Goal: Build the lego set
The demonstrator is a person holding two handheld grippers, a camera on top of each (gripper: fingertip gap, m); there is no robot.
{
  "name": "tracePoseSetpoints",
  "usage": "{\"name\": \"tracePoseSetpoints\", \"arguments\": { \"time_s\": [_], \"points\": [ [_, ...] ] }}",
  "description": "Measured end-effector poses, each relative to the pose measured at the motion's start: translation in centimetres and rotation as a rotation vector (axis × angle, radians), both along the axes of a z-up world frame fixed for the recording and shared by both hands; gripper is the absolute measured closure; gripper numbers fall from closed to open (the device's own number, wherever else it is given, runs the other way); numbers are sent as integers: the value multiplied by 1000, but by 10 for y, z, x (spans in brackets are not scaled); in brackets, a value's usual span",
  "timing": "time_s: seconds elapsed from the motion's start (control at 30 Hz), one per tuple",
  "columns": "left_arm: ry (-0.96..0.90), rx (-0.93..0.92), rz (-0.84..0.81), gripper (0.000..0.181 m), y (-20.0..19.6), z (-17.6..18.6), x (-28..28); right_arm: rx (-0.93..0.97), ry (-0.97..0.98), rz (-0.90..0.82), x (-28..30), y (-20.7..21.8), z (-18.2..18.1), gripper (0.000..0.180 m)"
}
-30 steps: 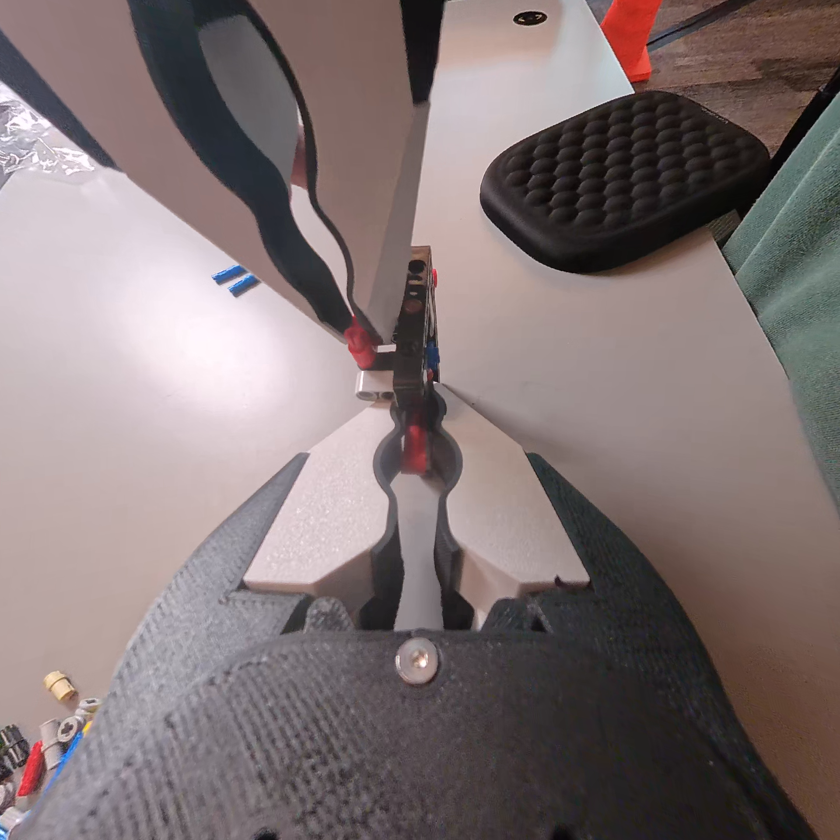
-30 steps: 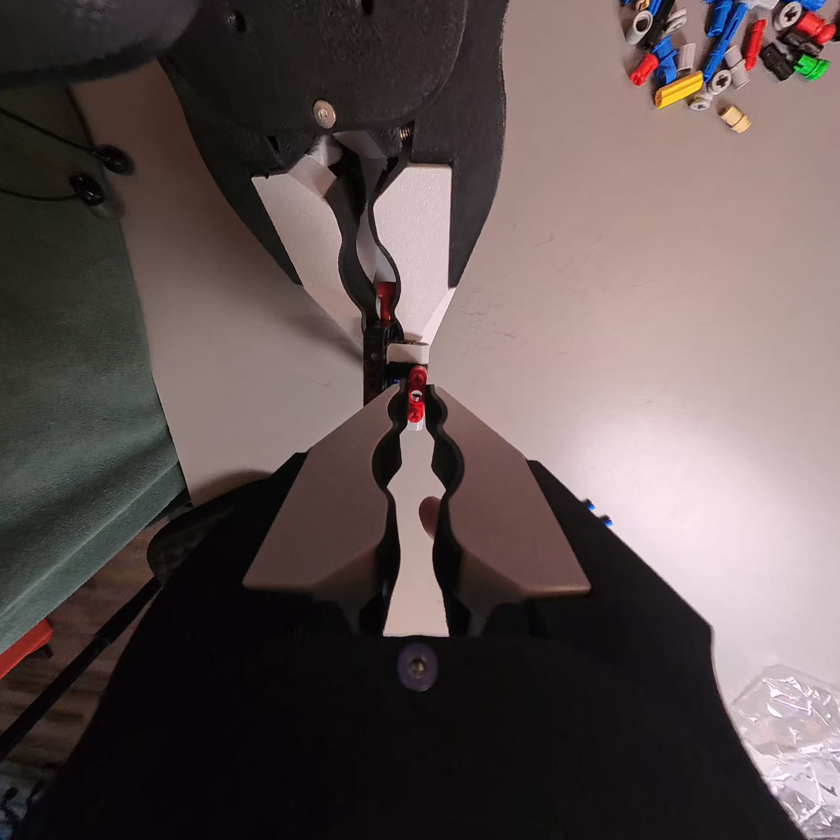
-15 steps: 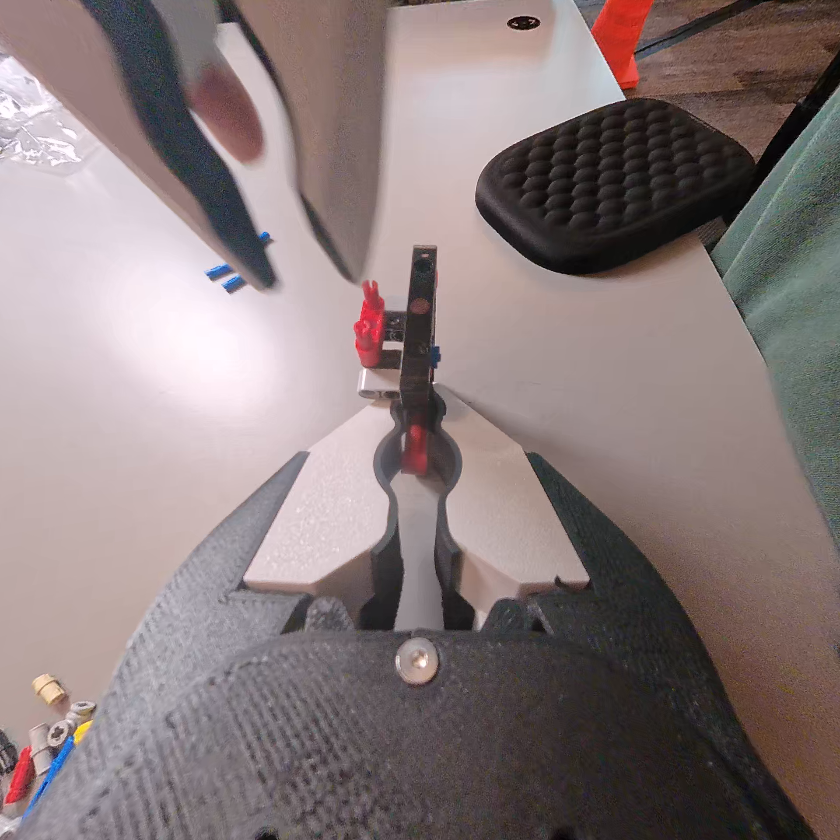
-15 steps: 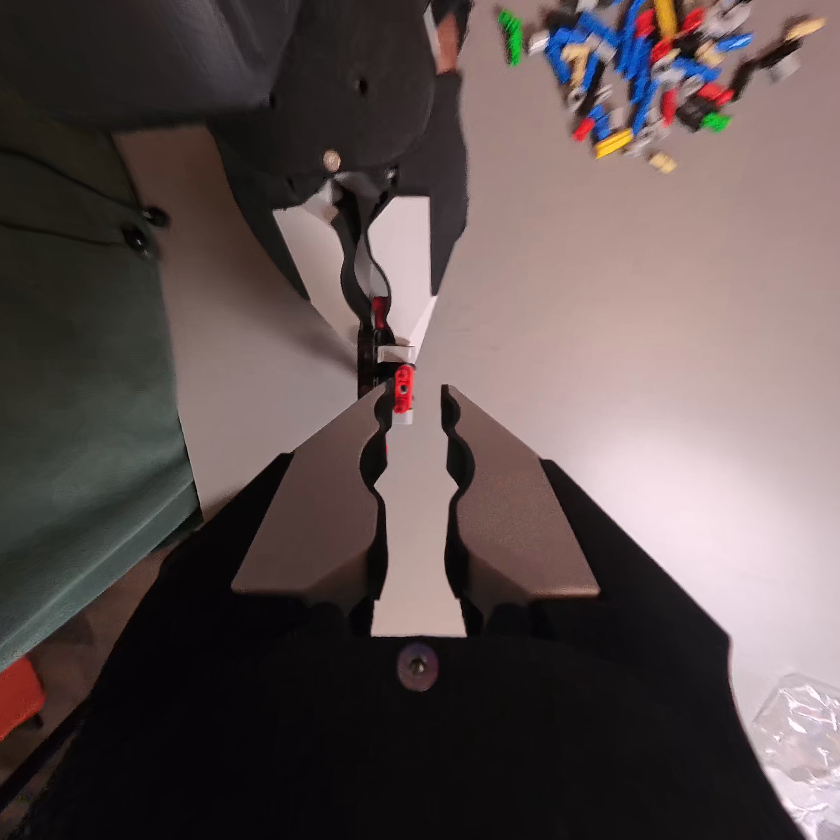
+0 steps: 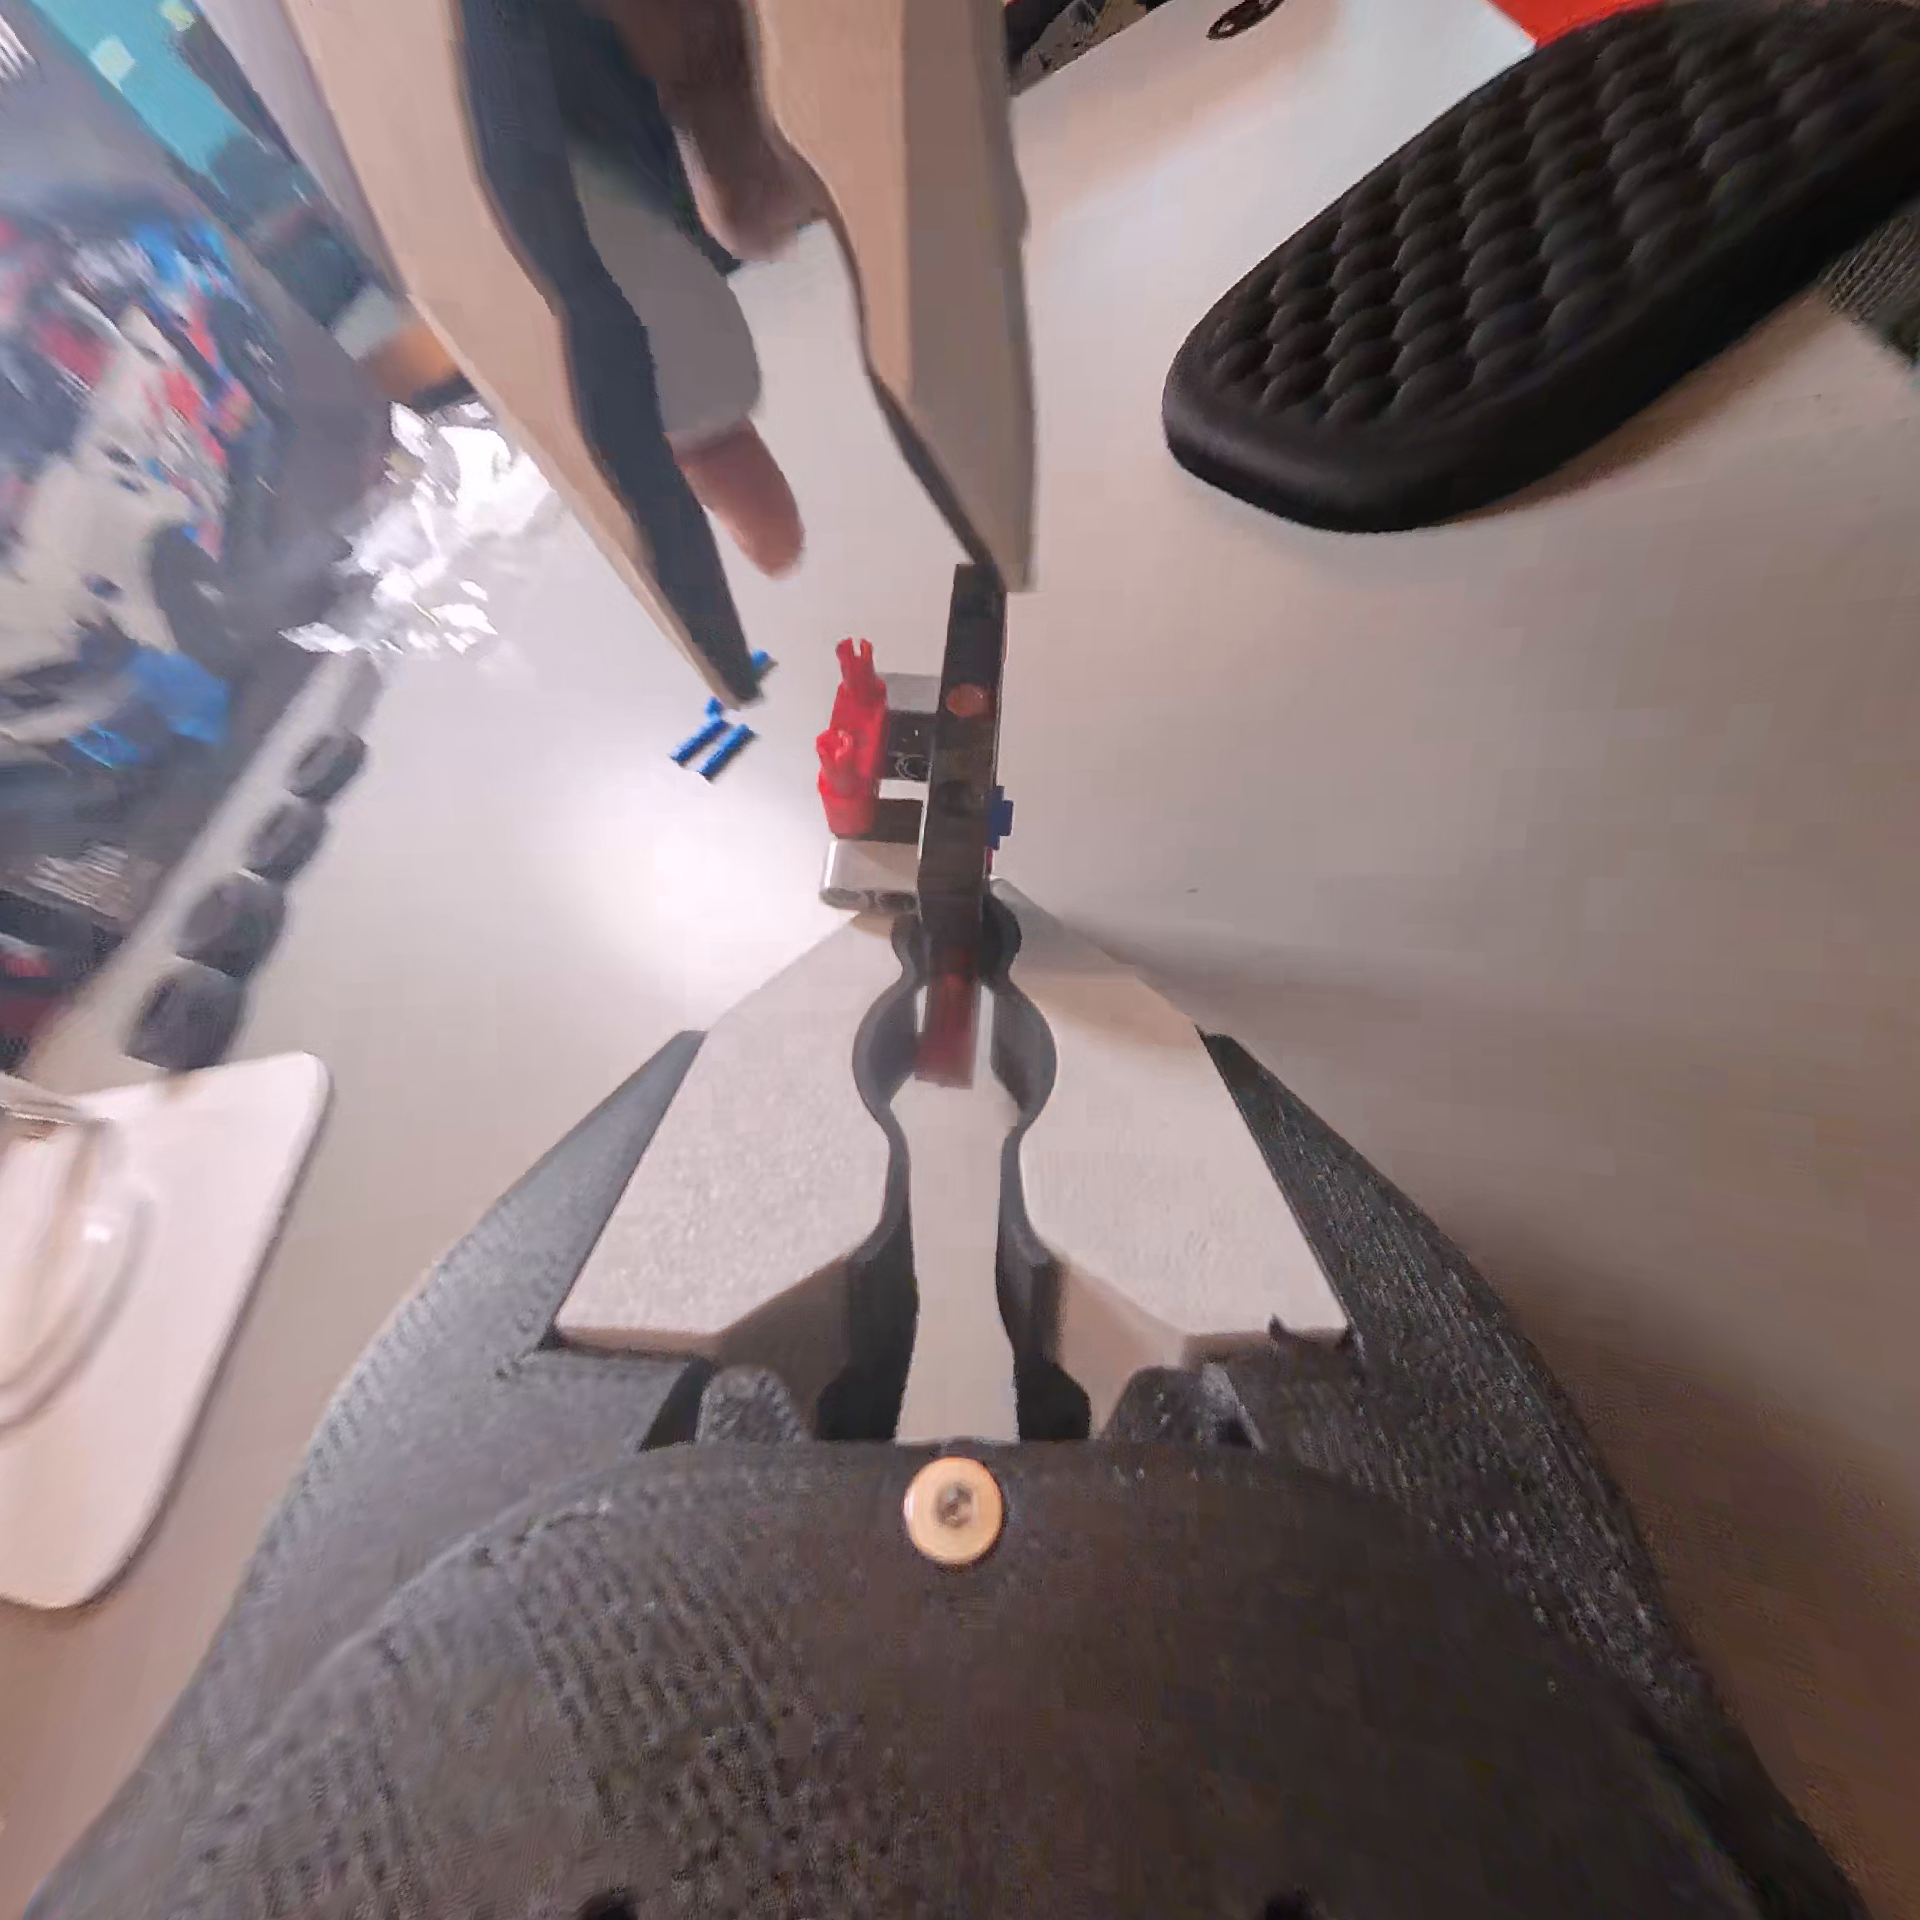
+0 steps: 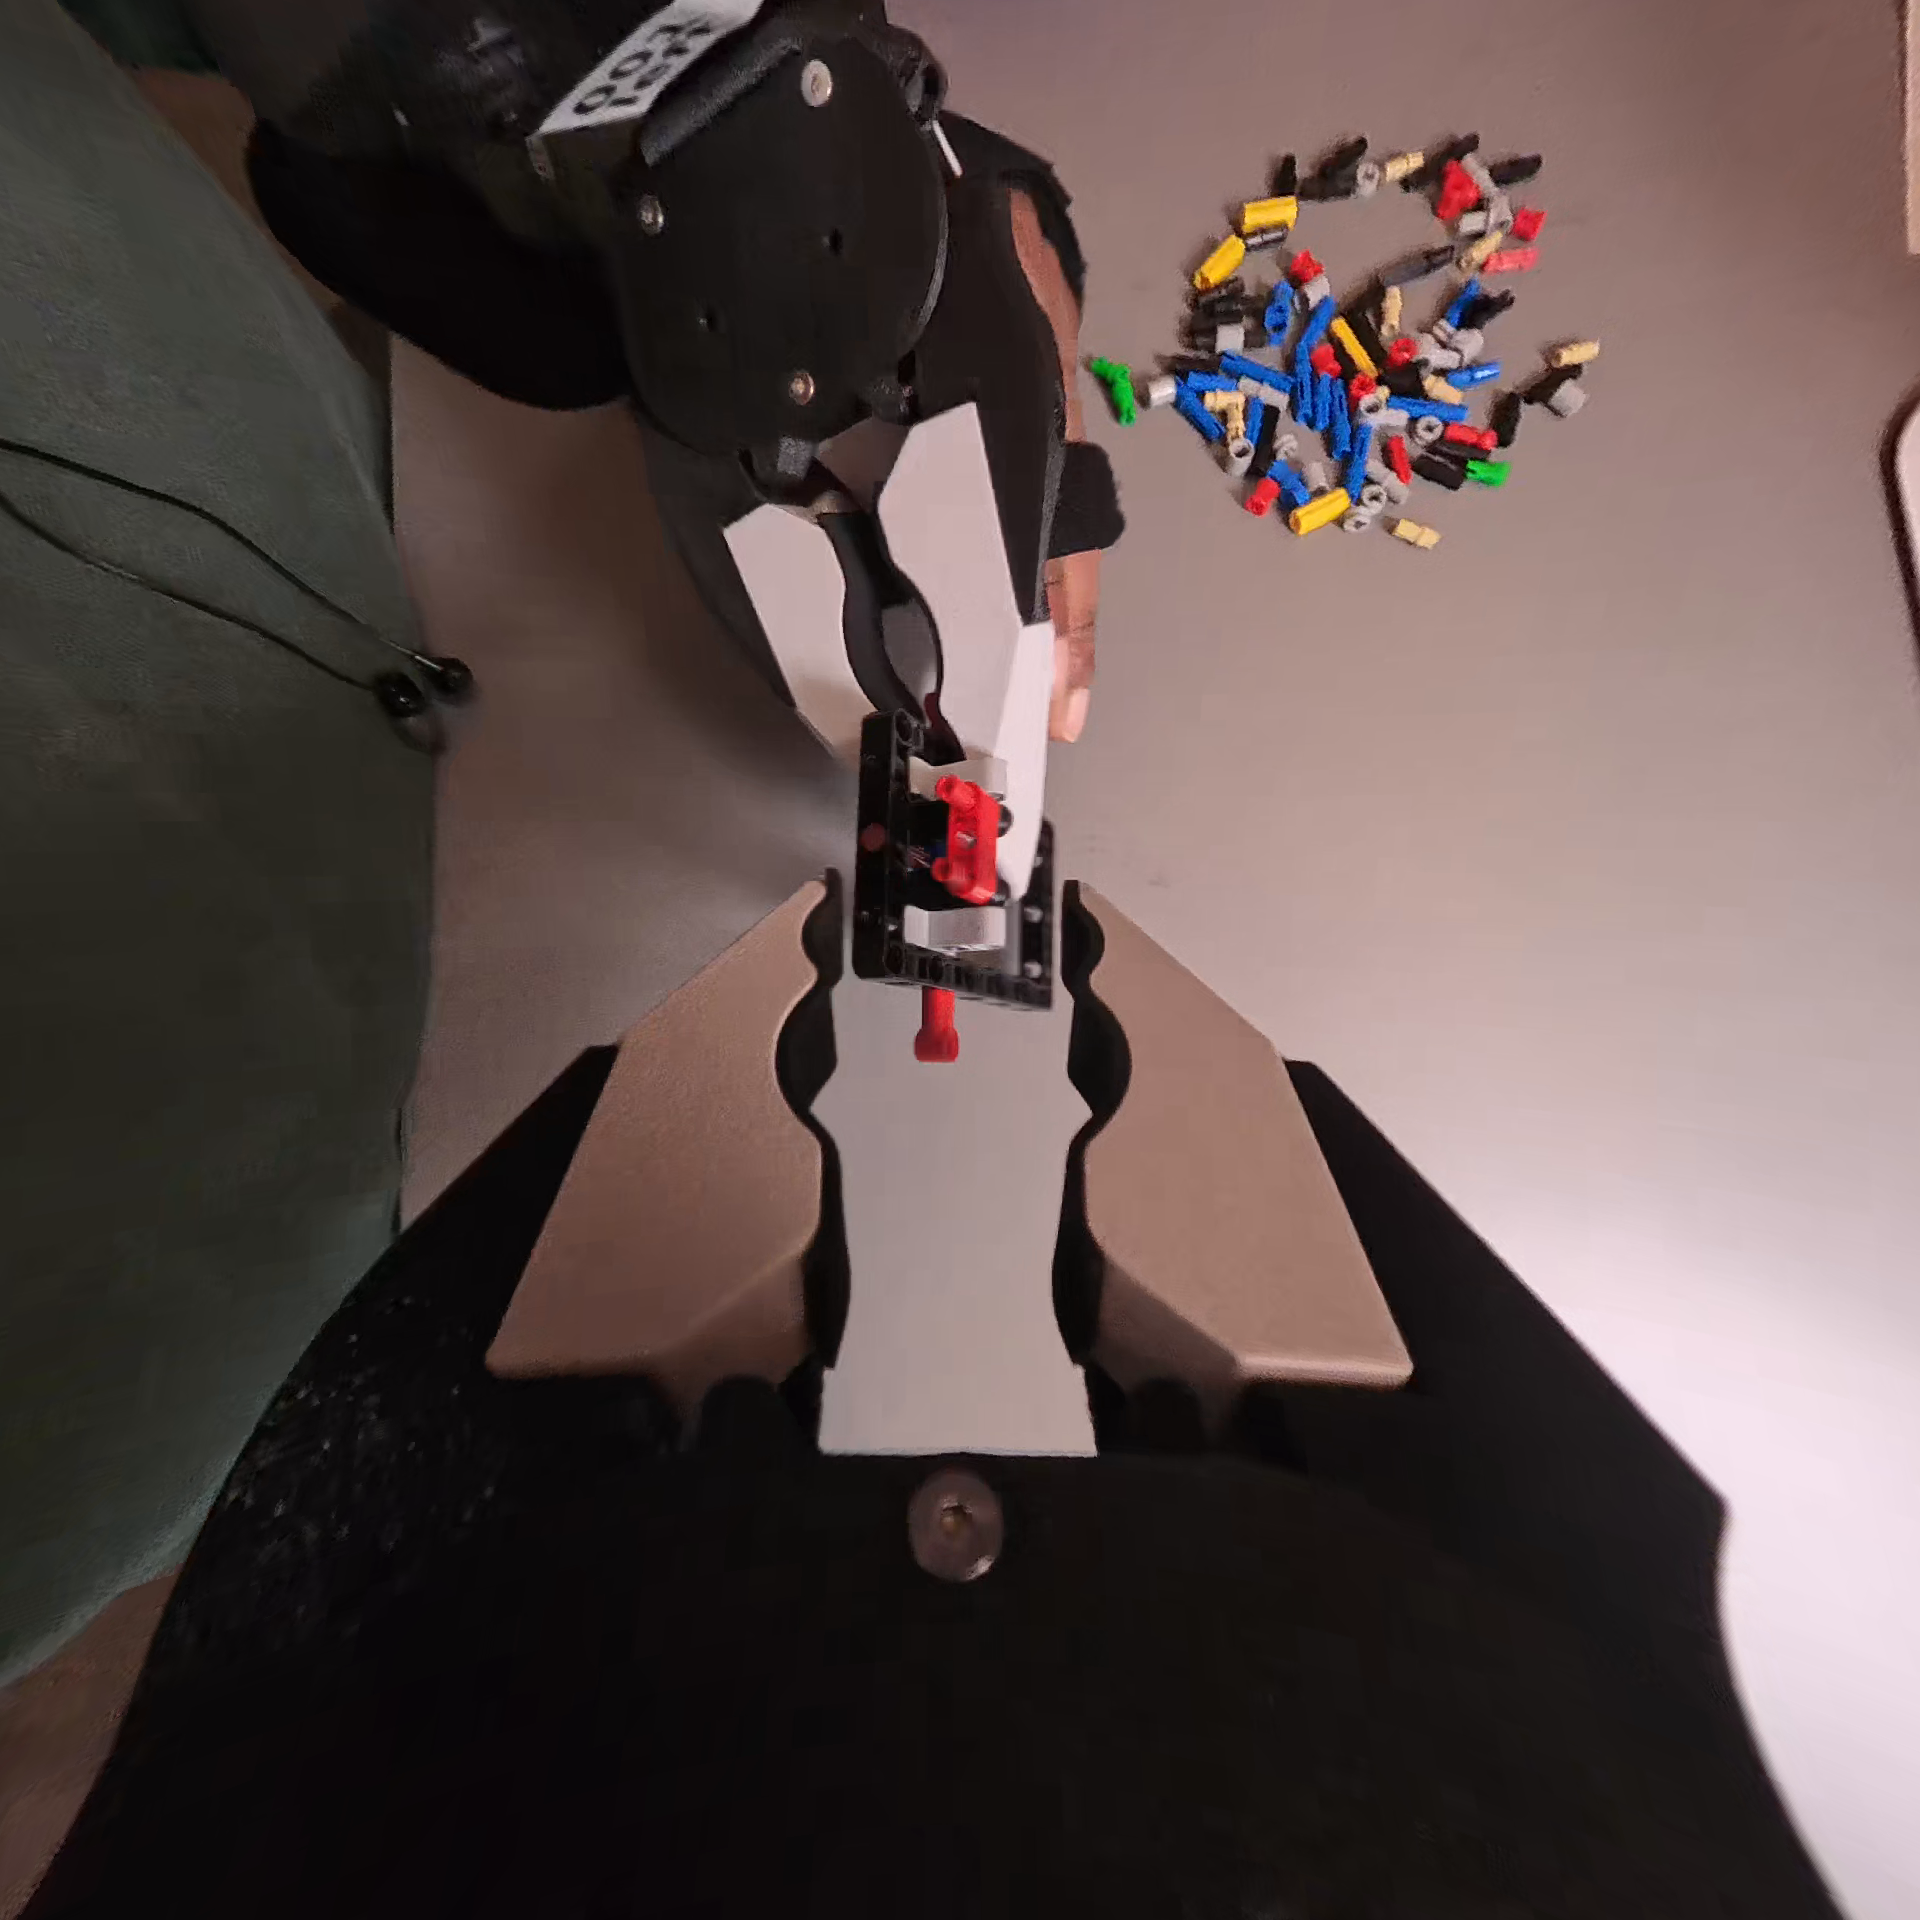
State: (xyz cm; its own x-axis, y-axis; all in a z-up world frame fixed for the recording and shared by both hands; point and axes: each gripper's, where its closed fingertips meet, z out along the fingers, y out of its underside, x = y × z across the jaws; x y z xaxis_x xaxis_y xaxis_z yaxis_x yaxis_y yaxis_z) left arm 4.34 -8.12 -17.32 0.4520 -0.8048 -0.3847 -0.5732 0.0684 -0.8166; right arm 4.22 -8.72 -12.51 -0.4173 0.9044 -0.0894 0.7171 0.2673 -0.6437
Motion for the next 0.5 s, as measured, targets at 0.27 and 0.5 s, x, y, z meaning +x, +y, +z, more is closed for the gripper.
{"name": "tracePoseSetpoints", "arguments": {
  "time_s": [0.27, 0.5],
  "points": [
    [131, 174, 43, 132, 11, -2, -9, 443, 309, 68, -6, 6, -33, 148],
    [-190, -242, 41, 126, 6, -3, -14, 878, 448, 145, -14, 23, -75, 148]
  ]
}}
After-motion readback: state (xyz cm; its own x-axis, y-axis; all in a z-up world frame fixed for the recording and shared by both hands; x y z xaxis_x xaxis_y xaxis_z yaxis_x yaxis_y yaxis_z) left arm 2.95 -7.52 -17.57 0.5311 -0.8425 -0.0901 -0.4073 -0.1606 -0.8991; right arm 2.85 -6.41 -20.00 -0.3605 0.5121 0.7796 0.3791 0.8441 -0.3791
